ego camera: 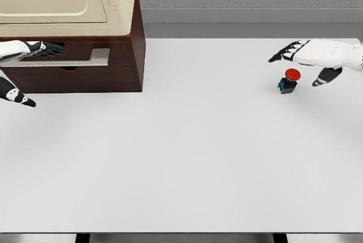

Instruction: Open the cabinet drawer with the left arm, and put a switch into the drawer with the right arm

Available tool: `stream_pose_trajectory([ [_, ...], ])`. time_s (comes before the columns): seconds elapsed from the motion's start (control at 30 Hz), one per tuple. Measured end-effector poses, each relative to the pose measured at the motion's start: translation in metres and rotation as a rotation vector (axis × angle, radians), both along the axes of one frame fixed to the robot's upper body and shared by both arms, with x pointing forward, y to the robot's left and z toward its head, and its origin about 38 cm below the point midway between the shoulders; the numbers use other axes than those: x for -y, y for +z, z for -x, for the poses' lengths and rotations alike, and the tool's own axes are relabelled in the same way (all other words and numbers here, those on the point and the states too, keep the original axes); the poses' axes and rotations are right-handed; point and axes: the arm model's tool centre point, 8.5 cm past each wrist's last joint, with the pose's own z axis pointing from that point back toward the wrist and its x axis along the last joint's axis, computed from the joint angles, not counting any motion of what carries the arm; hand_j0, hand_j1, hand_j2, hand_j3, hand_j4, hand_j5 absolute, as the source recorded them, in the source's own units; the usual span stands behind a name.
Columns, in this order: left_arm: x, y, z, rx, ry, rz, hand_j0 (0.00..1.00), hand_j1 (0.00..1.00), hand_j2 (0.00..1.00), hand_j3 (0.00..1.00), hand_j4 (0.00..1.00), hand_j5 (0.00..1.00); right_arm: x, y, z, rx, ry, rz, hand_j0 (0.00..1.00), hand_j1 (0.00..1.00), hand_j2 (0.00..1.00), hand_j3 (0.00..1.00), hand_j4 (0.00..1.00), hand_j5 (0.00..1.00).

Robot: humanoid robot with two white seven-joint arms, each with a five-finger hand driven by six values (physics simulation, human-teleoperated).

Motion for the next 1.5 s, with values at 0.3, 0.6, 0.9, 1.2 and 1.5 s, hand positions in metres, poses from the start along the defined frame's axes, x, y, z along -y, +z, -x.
stream_pose_trajectory([
  [0.3, 0.002, -0.012, -0.012, 0.033, 0.080, -0.016, 1.00, 1.00, 1.00, 1.00, 1.00, 1.00, -0.001, -0.013, -0.007, -0.036, -0.016, 0.005, 1.00, 1.00, 1.00, 1.00, 1.00, 1.00],
  [0.6, 0.002, -0.027, -0.019, 0.027, 0.105, -0.030, 1.00, 1.00, 1.00, 1.00, 1.00, 1.00, 0.013, -0.019, -0.015, -0.059, -0.063, 0.038, 1.00, 1.00, 1.00, 1.00, 1.00, 1.00],
  [0.9, 0.001, -0.037, -0.019, -0.004, 0.113, -0.011, 1.00, 1.00, 1.00, 1.00, 1.00, 1.00, 0.015, -0.028, -0.017, -0.079, -0.077, 0.042, 1.00, 1.00, 1.00, 1.00, 1.00, 1.00],
  [1.2, 0.001, -0.040, -0.015, -0.007, 0.101, -0.015, 1.00, 1.00, 1.00, 1.00, 1.00, 1.00, 0.014, -0.023, -0.019, -0.071, -0.072, 0.050, 1.00, 1.00, 1.00, 1.00, 1.00, 1.00],
  [1.5, 0.001, -0.044, -0.004, -0.052, 0.033, -0.053, 1.00, 1.00, 1.00, 1.00, 1.00, 1.00, 0.016, -0.021, -0.017, -0.070, -0.074, 0.053, 1.00, 1.00, 1.00, 1.00, 1.00, 1.00],
])
